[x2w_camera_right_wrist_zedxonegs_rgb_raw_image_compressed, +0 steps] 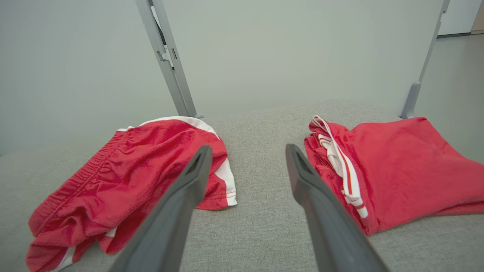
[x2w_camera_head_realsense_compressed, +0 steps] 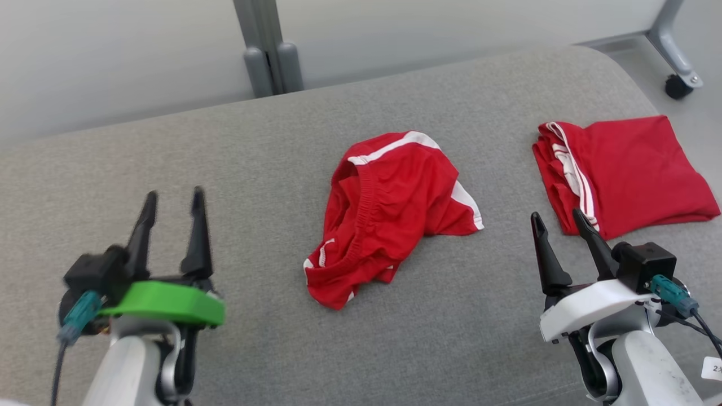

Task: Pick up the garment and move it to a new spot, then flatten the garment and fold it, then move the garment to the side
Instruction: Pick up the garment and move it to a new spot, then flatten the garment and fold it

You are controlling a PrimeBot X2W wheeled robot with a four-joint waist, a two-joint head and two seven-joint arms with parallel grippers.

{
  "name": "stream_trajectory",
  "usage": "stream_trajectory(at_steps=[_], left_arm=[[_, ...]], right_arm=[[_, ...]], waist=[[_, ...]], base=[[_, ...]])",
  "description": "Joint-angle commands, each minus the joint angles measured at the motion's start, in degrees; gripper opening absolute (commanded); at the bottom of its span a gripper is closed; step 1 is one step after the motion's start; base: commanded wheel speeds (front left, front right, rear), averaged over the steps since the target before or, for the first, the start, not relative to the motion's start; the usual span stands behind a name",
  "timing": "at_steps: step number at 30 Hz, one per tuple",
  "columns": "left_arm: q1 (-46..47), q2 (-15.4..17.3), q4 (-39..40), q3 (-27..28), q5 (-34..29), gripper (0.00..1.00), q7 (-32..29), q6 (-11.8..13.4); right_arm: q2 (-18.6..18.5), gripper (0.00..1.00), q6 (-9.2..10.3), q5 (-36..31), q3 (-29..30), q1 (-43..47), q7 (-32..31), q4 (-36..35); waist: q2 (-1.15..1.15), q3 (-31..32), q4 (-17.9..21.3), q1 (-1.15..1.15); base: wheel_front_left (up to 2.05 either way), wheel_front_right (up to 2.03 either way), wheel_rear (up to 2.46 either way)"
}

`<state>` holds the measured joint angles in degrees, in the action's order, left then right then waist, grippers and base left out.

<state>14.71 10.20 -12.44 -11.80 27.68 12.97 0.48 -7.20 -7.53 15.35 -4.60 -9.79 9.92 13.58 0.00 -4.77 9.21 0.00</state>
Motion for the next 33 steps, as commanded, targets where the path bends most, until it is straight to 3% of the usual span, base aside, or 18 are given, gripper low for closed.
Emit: stream_trajectory(at_steps=[1, 7, 16, 21, 33], left_arm=[[-2.3, 1.1, 0.9, 1.1, -0.3, 1.0, 0.9, 0.2], [-9.8, 2.2, 4.0, 3.9, -3.4, 1.0, 2.3, 0.4], [-18.0, -2.5, 7.7, 10.3, -8.4, 1.0, 2.2, -2.5], [-19.3, -4.6, 6.7, 12.3, -9.9, 1.0, 2.2, -4.6], [-18.5, -6.6, 4.4, 14.1, -11.6, 1.0, 2.1, -6.7]], right_arm=[[-0.2, 1.0, 0.08, -0.5, 0.3, 1.0, -0.2, -0.4], [0.1, 1.0, 0.08, -0.9, 0.3, 2.7, -0.5, -1.2], [0.1, 1.0, 0.08, -1.3, -1.4, 3.5, 0.0, -1.6], [0.0, 1.0, 0.08, -1.4, -2.4, 3.6, -0.4, -0.9], [0.1, 1.0, 0.08, -0.8, -2.7, 3.0, -0.4, -0.5]], waist=[[0.0, 2.2, -2.2, 0.0], [0.0, 3.3, -3.2, 0.0], [0.0, 3.9, -4.4, 0.0], [0.0, 4.2, -4.9, 0.0], [0.0, 4.2, -5.0, 0.0]], base=[[0.0, 0.0, 0.0], [0.0, 0.0, 0.0], [0.0, 0.0, 0.0], [0.0, 0.0, 0.0], [0.0, 0.0, 0.0]])
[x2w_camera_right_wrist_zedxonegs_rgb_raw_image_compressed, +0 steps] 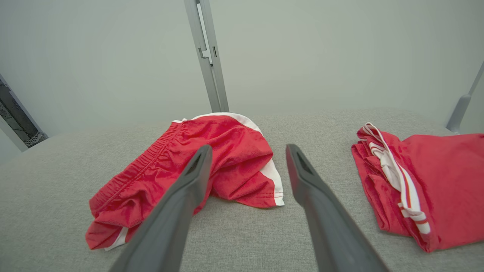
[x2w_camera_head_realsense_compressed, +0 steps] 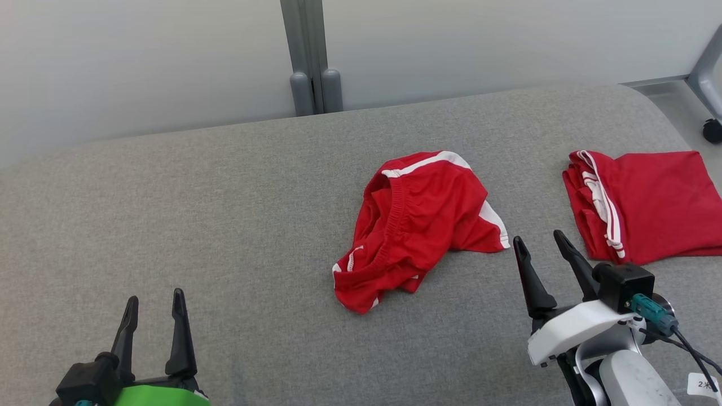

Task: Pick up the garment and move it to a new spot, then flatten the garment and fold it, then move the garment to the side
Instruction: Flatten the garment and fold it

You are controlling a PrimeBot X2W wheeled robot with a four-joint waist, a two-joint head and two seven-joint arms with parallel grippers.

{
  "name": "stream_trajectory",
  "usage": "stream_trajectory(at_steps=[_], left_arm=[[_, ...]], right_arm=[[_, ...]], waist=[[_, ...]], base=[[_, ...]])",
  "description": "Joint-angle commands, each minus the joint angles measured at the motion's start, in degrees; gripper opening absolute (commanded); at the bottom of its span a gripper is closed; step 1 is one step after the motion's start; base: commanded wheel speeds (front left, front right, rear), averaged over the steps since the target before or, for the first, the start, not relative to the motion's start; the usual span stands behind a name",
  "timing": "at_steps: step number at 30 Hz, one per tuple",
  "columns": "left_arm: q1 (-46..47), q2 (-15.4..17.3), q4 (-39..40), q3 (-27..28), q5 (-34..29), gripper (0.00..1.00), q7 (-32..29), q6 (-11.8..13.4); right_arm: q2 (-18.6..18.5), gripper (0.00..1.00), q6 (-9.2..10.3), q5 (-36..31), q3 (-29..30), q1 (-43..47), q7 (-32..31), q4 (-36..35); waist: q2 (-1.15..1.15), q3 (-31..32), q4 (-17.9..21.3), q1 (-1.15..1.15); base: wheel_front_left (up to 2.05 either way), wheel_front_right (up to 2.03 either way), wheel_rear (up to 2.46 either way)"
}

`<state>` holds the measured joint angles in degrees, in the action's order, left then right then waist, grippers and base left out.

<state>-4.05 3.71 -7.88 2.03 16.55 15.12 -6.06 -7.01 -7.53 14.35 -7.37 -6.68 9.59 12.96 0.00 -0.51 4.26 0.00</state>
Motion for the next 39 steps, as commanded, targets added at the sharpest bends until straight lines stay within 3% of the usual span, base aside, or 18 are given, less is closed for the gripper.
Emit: stream_trajectory(at_steps=[1, 13, 20, 29, 36, 39], left_arm=[[0.3, -0.1, -0.3, 0.4, -0.6, 1.0, 0.0, -0.3], [2.5, -0.6, -3.7, -0.5, 0.8, 1.0, 0.0, -1.1], [14.1, 1.1, -8.1, -6.4, 4.6, 1.0, -9.6, -1.4], [31.6, -0.3, -19.7, -13.7, 11.0, 1.0, -26.7, -0.9], [40.4, -0.7, -27.1, -17.3, 15.9, 1.0, -29.7, 0.7], [43.1, -0.7, -29.7, -18.8, 18.6, 1.0, -30.6, 3.0]], right_arm=[[-0.1, 1.0, 0.08, 0.2, 0.1, -0.1, -0.1, 0.1], [0.0, 1.0, 0.08, 0.3, 0.0, -0.8, 0.1, 0.1], [-0.2, 1.0, 0.08, 0.4, -0.8, -1.8, 0.1, 0.1], [0.4, 1.0, 0.08, 0.9, -3.0, -4.1, 0.6, 0.9], [1.1, 1.0, 0.08, 1.4, -5.2, -6.4, 1.9, 2.3], [1.4, 1.0, 0.08, 1.7, -5.6, -7.1, 2.7, 3.1]], waist=[[0.0, -0.1, 0.0, 0.0], [0.0, -0.9, 0.3, 0.0], [0.0, -2.4, 1.4, 0.0], [0.0, -6.3, 7.2, 0.0], [0.0, -10.0, 13.9, 0.0], [0.0, -11.3, 16.5, 0.0]], base=[[0.0, 0.0, 0.0], [0.0, 0.0, 0.0], [0.0, 0.0, 0.0], [0.0, 0.0, 0.0], [0.0, 0.0, 0.0], [0.0, 0.0, 0.0]])
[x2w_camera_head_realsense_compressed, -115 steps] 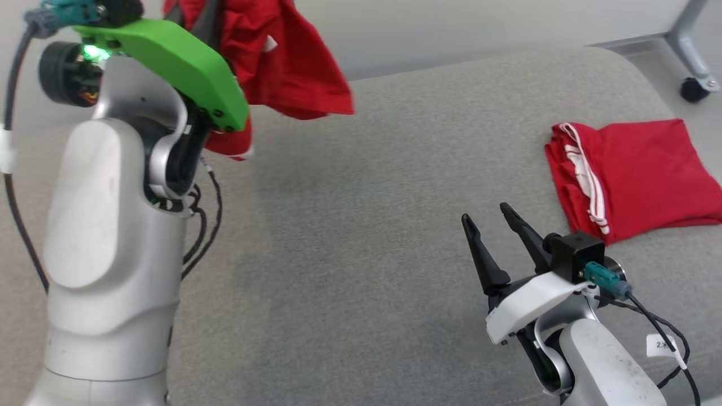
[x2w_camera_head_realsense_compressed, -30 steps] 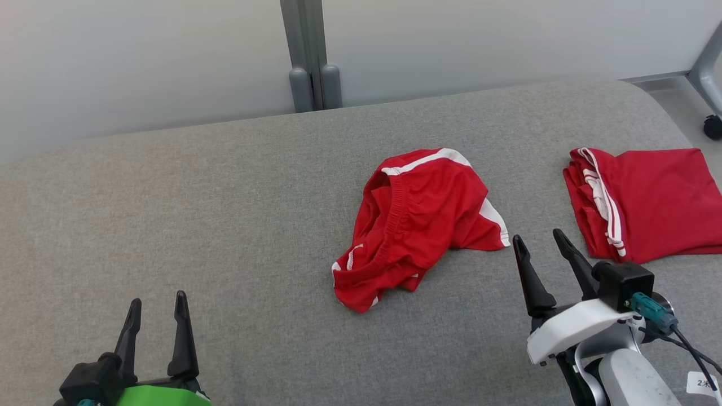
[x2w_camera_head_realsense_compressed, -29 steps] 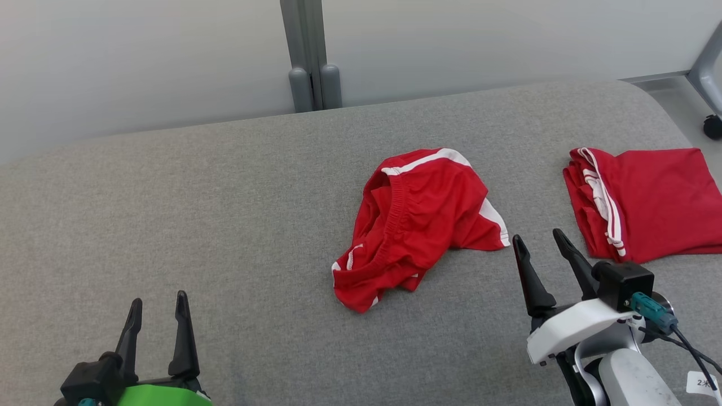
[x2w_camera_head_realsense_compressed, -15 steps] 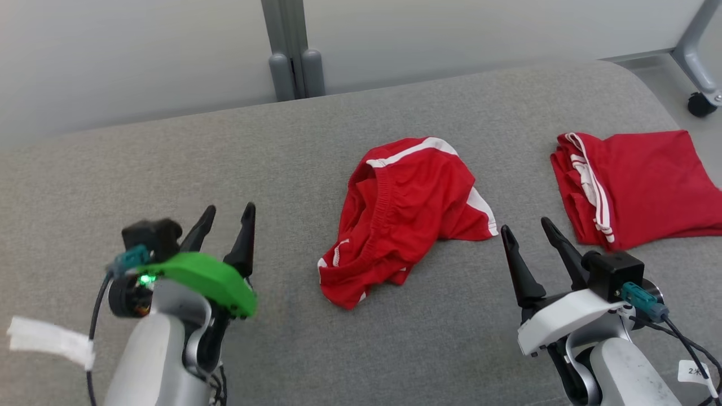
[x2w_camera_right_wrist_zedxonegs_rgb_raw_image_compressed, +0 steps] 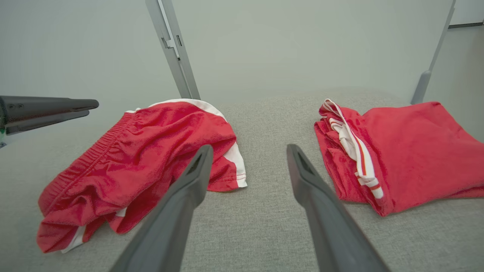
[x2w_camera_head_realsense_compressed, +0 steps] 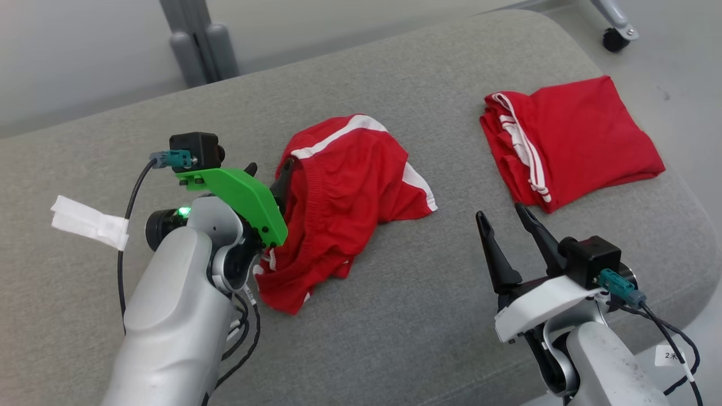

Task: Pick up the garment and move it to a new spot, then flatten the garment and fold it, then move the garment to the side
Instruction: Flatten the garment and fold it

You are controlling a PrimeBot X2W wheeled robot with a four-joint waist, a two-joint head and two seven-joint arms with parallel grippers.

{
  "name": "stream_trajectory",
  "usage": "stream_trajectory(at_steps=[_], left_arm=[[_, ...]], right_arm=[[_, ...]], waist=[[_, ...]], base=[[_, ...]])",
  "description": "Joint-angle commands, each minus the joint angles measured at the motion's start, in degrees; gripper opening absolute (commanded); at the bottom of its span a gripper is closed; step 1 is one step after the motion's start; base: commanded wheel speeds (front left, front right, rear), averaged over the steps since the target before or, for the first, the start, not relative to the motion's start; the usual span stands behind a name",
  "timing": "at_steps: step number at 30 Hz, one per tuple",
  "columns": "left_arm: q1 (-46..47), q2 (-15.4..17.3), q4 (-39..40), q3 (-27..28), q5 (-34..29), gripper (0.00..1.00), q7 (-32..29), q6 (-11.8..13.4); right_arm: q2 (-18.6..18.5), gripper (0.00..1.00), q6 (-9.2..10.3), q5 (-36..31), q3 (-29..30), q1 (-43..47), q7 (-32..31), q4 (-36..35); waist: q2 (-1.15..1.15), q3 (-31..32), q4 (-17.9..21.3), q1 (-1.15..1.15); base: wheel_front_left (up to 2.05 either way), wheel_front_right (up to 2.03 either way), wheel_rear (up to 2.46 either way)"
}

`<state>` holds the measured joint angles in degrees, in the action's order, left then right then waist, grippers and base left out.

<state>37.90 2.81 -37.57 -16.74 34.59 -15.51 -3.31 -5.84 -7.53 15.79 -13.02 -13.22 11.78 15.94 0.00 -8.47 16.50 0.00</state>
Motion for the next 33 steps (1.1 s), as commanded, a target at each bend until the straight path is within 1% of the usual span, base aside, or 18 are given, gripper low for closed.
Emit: stream_trajectory(at_steps=[1, 2, 8, 12, 17, 18, 19, 20, 22, 25, 28, 33], left_arm=[[1.6, 0.2, -0.4, -0.4, 1.6, 1.0, 0.0, 0.6], [2.2, 0.2, -1.0, -0.9, 2.8, 1.0, 0.2, 1.0], [4.7, 0.3, -4.1, -2.6, 4.2, 1.0, 1.1, 3.8], [6.1, 0.3, -5.2, -2.9, 6.2, 1.0, 1.8, 4.3], [7.7, 0.3, -6.1, -2.8, 6.8, 1.0, 4.9, 4.7], [7.9, 0.3, -6.3, -2.8, 6.8, 0.4, 5.6, 4.5], [8.1, 0.3, -6.3, -2.8, 7.1, 0.13, 6.3, 4.2], [8.4, 0.3, -6.5, -2.7, 7.2, 0.0, 7.1, 4.1], [9.0, 0.3, -6.7, -2.9, 6.4, 0.0, 9.2, 3.6], [10.7, 0.4, -6.2, -3.5, 4.9, 0.0, 14.1, 2.2], [13.8, 0.3, -5.2, -5.1, 2.8, 0.0, 18.3, 0.2], [20.2, 0.3, -2.7, -7.6, 0.8, 0.0, 22.3, -2.2]], right_arm=[[0.3, 1.0, 0.08, 0.4, -0.2, -0.8, 0.6, 0.4], [0.4, 1.0, 0.08, 0.5, -0.2, -1.0, 1.0, 0.7], [0.8, 1.0, 0.08, 0.9, -0.7, -1.6, 2.0, 1.9], [0.9, 1.0, 0.08, 0.9, -0.5, -1.9, 2.4, 2.4], [1.2, 1.0, 0.08, 0.7, -0.5, -2.6, 2.8, 2.8], [1.2, 1.0, 0.08, 0.7, -0.5, -2.6, 2.9, 2.9], [1.3, 1.0, 0.08, 0.7, -0.5, -2.7, 2.9, 2.9], [1.3, 1.0, 0.08, 0.7, -0.5, -2.7, 3.0, 3.1], [1.3, 1.0, 0.08, 0.7, -0.4, -2.9, 3.0, 3.3], [1.1, 1.0, 0.08, 0.7, -0.2, -3.2, 3.0, 3.5], [1.1, 1.0, 0.08, 0.7, -0.2, -3.4, 3.1, 3.8], [1.1, 1.0, 0.08, 0.8, -0.5, -3.4, 3.2, 4.1]], waist=[[0.0, -3.7, 5.0, 0.0], [0.0, -4.1, 5.7, 0.0], [0.0, -5.3, 8.1, 0.0], [0.0, -5.6, 8.5, 0.0], [0.0, -5.7, 8.5, 0.0], [0.0, -5.7, 8.4, 0.0], [0.0, -5.7, 8.4, 0.0], [0.0, -5.6, 8.3, 0.0], [0.0, -5.5, 8.1, 0.0], [0.0, -5.2, 7.7, 0.0], [0.0, -4.7, 7.4, 0.0], [0.0, -3.9, 7.2, 0.0]], base=[[0.0, 0.0, 0.0], [0.0, 0.0, 0.0], [0.0, 0.0, 0.0], [0.0, 0.0, 0.0], [0.0, 0.0, 0.0], [0.0, 0.0, 0.0], [0.0, 0.0, 0.0], [0.0, 0.0, 0.0], [0.0, 0.0, 0.0], [0.0, 0.0, 0.0], [0.0, 0.0, 0.0], [0.0, 0.0, 0.0]])
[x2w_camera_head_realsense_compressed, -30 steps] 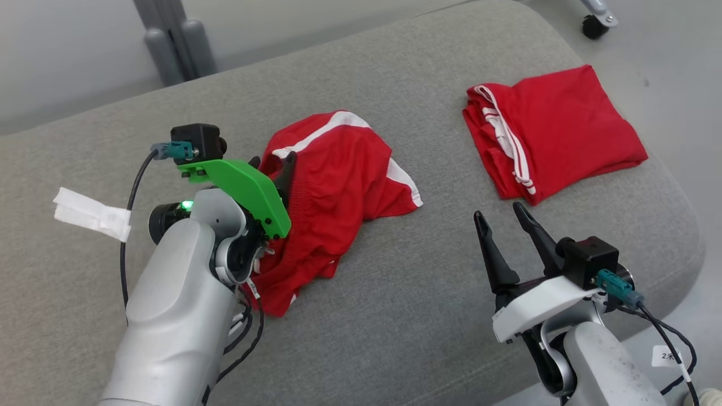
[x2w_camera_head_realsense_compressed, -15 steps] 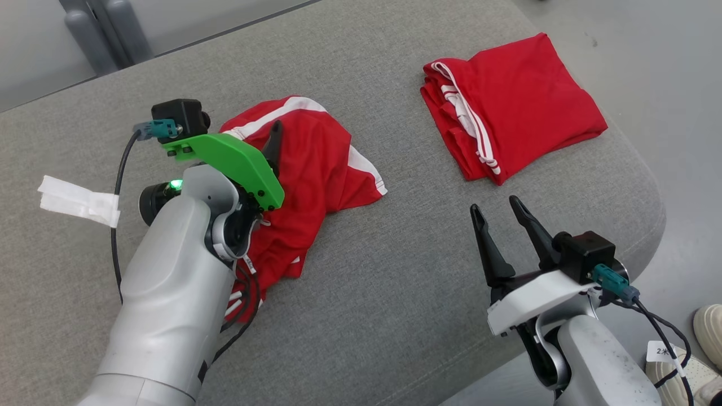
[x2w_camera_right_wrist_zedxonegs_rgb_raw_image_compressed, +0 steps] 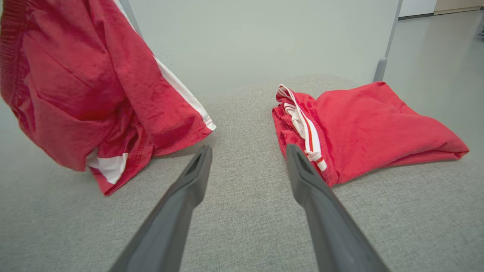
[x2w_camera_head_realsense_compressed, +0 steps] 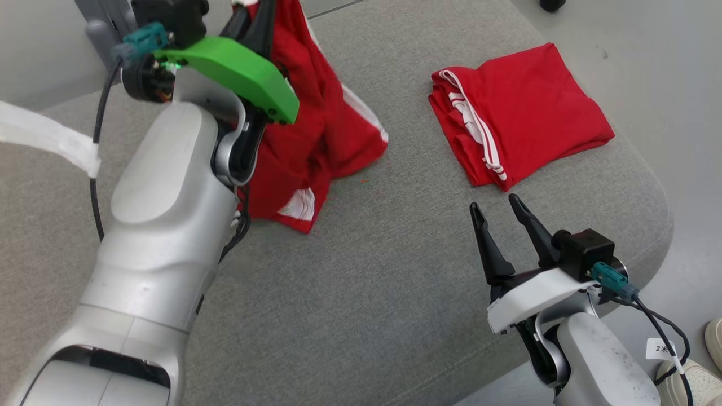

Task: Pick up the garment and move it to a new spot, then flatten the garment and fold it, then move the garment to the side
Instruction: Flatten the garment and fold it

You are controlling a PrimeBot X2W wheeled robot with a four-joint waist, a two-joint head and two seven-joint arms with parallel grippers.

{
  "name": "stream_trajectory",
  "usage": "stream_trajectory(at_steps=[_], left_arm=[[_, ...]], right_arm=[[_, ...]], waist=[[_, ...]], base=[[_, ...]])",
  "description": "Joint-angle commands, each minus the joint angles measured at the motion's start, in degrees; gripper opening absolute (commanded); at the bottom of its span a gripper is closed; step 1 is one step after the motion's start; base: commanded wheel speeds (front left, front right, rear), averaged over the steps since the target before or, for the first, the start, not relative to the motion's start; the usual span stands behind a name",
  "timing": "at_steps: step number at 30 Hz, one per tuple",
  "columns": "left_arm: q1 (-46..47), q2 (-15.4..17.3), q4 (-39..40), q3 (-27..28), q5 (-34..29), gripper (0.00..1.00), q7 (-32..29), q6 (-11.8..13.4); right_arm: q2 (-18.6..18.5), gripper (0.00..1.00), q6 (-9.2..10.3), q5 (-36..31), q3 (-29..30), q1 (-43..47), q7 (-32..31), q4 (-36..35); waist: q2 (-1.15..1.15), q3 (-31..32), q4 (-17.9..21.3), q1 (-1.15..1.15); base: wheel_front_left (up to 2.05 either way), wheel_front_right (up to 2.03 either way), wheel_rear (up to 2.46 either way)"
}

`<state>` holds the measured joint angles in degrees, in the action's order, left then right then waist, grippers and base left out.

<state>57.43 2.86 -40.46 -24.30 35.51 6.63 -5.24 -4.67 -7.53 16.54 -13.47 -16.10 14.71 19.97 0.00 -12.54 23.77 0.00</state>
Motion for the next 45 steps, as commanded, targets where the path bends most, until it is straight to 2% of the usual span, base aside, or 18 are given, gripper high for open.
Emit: stream_trajectory(at_steps=[1, 5, 9, 13, 18, 27, 30, 34, 35, 36, 41, 45], left_arm=[[1.8, 0.2, 0.7, -0.5, 0.0, 0.0, 0.5, -0.6], [3.2, 0.2, 3.0, -2.8, 1.2, 0.0, -0.5, -1.6], [-2.3, 0.8, 5.9, -7.0, 2.9, 0.0, -3.8, -2.2], [-10.8, 4.6, 10.9, -12.9, 4.5, 0.0, -7.0, -2.3], [-22.5, 11.5, 17.0, -16.8, 5.2, 0.0, -8.2, -2.3], [-32.9, 19.5, 20.6, -18.0, 2.7, 0.0, -8.3, 2.2], [-34.5, 20.8, 19.3, -16.9, 2.2, 0.0, -6.7, 4.4], [-35.8, 20.4, 17.4, -15.2, 3.3, 0.0, -3.8, 6.0], [-36.0, 20.3, 17.0, -14.9, 3.5, 0.22, -3.0, 6.3], [-36.2, 20.3, 16.8, -14.7, 3.3, 1.0, -1.9, 6.2], [-38.2, 19.6, 16.0, -14.0, 3.5, 1.0, 4.1, 4.9], [-40.8, 18.6, 16.9, -11.9, 4.4, 1.0, 7.5, 5.5]], right_arm=[[-0.1, 1.0, 0.08, 0.1, 0.0, -0.5, 0.3, 0.2], [-0.3, 1.0, 0.09, 0.0, 0.7, 0.4, 0.3, 0.1], [-0.5, 1.0, 0.09, 0.0, 1.6, 1.4, 0.4, -0.4], [-1.0, 1.0, 0.09, -0.3, 2.2, 2.0, 0.2, -0.8], [-1.3, 1.0, 0.09, -0.6, 2.4, 2.6, -0.5, -1.6], [-2.0, 1.0, 0.09, -0.8, 1.6, 3.1, -2.2, -2.9], [-2.0, 1.0, 0.09, -0.8, 1.3, 3.5, -2.7, -3.3], [-2.2, 1.0, 0.09, -0.7, 1.2, 4.0, -3.0, -3.4], [-2.2, 1.0, 0.09, -0.6, 1.1, 4.0, -3.1, -3.5], [-2.3, 1.0, 0.09, -0.5, 1.1, 4.1, -3.3, -3.5], [-2.7, 1.0, 0.09, -0.5, 1.7, 4.7, -3.6, -4.0], [-2.9, 1.0, 0.09, -0.8, 2.6, 5.5, -3.8, -4.4]], waist=[[0.0, 0.4, -0.1, 0.0], [0.0, 0.9, -1.3, 0.0], [0.0, 1.0, -4.0, 0.0], [0.0, 1.2, -7.2, 0.0], [0.0, 1.9, -11.1, 0.0], [0.0, 3.3, -15.9, 0.0], [0.0, 3.8, -16.5, 0.0], [0.0, 4.6, -16.6, 0.0], [0.0, 4.8, -16.6, 0.0], [0.0, 5.0, -16.5, 0.0], [0.0, 6.0, -16.1, 0.0], [0.0, 7.0, -16.1, 0.0]], base=[[0.0, 0.0, 0.0], [0.0, 0.0, 0.0], [0.0, 0.0, 0.0], [0.0, 0.0, 0.0], [0.0, 0.0, 0.0], [0.0, 0.0, 0.0], [0.0, 0.0, 0.0], [0.0, 0.0, 0.0], [0.0, 0.0, 0.0], [0.0, 0.0, 0.0], [0.0, 0.0, 0.0], [0.0, 0.0, 0.0]])
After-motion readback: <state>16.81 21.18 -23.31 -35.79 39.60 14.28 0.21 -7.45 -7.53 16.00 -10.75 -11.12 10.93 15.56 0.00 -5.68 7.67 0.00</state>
